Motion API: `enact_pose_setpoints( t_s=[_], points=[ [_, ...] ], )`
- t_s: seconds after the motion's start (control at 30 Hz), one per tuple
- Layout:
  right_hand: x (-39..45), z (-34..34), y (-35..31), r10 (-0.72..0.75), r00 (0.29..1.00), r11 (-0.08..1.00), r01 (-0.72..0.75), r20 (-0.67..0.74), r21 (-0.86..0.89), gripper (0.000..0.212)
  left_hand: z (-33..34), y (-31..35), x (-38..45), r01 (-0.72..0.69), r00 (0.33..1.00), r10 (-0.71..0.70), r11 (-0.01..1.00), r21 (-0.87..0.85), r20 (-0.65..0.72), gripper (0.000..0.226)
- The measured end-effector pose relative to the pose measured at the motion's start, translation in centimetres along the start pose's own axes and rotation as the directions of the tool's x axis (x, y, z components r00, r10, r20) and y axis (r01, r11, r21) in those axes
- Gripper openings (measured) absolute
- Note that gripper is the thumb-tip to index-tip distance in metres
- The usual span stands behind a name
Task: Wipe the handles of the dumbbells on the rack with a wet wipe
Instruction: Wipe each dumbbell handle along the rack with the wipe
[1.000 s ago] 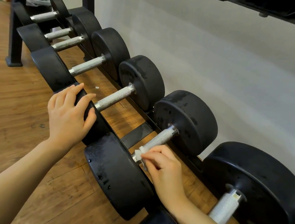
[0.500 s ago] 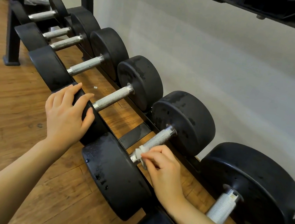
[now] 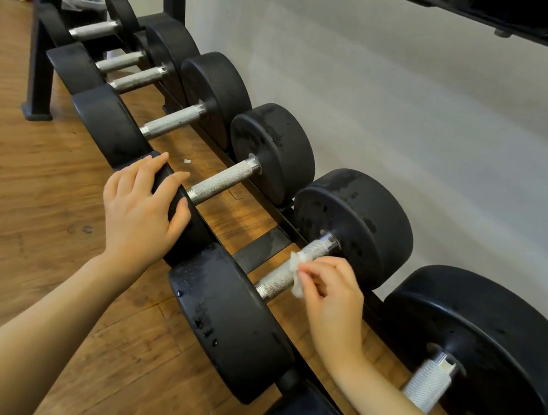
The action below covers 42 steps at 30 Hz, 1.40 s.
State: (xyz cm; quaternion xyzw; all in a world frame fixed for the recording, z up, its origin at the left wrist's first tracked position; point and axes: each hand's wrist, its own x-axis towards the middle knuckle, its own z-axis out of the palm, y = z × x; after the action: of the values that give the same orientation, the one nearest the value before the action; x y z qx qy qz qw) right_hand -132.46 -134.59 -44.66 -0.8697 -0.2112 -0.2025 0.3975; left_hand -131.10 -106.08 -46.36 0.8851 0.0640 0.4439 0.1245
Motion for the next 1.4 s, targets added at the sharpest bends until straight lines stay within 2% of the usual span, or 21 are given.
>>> enact_pose_setpoints(
  t_s=[0.07,0.2,0.23,0.37,0.5,0.6,0.77,1.07,1.23,1.4],
  points=[
    [0.0,0.1,0.0,-0.01,1.0,1.0,0.01,-0.006,-0.027,0.015,0.0,0.0,0.0,0.002,1.0,-0.002,1.0,0.003,0.004,0.042],
    [-0.5,0.0,-0.1,-0.144,0.981,0.984,0.155,0.127,-0.083,0.015,0.1,0.1,0.0,0.004,1.0,-0.004,1.0,0.01,-0.01,0.042],
    [-0.1,-0.3,0.0,-0.151,0.981,0.982,0.162,0.122,-0.091,0.015,0.1,0.1,0.0,0.004,1.0,-0.004,1.0,0.01,-0.013,0.042],
    [1.5,-0.9,0.4,-0.025,1.0,0.996,0.025,-0.001,-0.086,0.014,0.0,0.0,0.0,0.001,1.0,0.0,1.0,0.011,-0.012,0.042],
    [0.7,-0.4,0.0,-0.102,0.986,0.981,0.121,0.128,-0.15,0.018,0.1,-0.1,0.0,-0.006,1.0,0.007,1.0,0.011,-0.015,0.041],
    [0.6,-0.6,-0.4,-0.138,0.974,0.978,0.163,0.179,-0.129,0.018,0.1,-0.1,0.0,-0.003,1.0,0.003,1.0,0.009,-0.01,0.041],
    [1.7,-0.8,-2.5,-0.086,0.985,0.996,0.091,0.146,-0.026,0.016,-0.1,-0.4,0.0,-0.017,1.0,0.017,1.0,0.003,0.025,0.042],
    [3.7,-1.2,-7.9,-0.203,0.96,0.972,0.173,0.195,0.158,0.016,-1.1,-1.6,-0.5,-0.055,0.988,0.061,0.997,-0.049,0.139,0.05],
    [2.8,-1.5,-11.2,-0.278,0.906,0.941,0.191,0.319,0.279,0.019,-1.6,-1.9,-0.1,-0.059,0.976,0.065,0.998,-0.035,0.21,0.051],
    [0.9,-0.9,-11.8,-0.414,0.811,0.91,0.361,0.412,0.205,0.013,-1.7,-2.0,-0.1,-0.06,0.971,0.065,0.998,-0.027,0.229,0.05]
  ],
)
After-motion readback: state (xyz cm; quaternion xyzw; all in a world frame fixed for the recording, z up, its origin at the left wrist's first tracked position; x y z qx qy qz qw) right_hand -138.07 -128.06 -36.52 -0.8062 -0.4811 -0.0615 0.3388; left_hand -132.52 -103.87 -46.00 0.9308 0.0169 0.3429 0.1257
